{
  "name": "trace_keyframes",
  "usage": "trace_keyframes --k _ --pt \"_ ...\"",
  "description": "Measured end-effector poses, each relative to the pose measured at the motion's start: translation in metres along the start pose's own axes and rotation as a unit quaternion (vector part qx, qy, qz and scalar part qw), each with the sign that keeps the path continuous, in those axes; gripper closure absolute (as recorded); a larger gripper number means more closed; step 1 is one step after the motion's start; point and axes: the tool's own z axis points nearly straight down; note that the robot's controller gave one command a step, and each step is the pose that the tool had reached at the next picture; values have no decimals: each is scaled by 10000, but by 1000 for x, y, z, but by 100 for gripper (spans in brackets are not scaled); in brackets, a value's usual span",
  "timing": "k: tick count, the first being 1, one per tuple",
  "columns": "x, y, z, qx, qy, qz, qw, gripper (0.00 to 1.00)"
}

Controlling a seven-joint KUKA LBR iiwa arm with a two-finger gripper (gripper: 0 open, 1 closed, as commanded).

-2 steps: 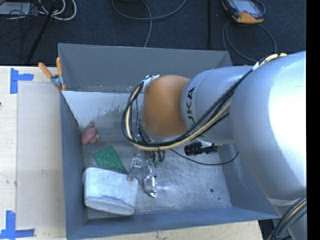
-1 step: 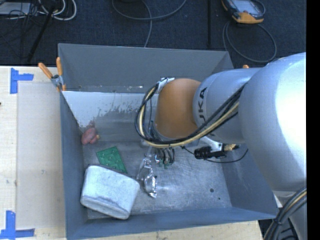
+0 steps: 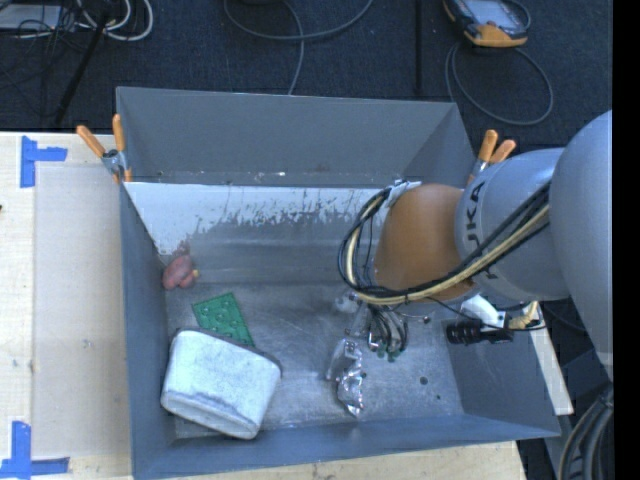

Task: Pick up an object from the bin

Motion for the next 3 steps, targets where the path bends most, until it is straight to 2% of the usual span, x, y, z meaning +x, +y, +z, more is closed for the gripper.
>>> trace_keyframes --k 1,2,3 --pt "-35 86 2 24 32 1230 9924 0" --pt "-37 86 0 38 60 1227 9924 0" --pt "-38 87 -2 19 36 1230 9924 100"
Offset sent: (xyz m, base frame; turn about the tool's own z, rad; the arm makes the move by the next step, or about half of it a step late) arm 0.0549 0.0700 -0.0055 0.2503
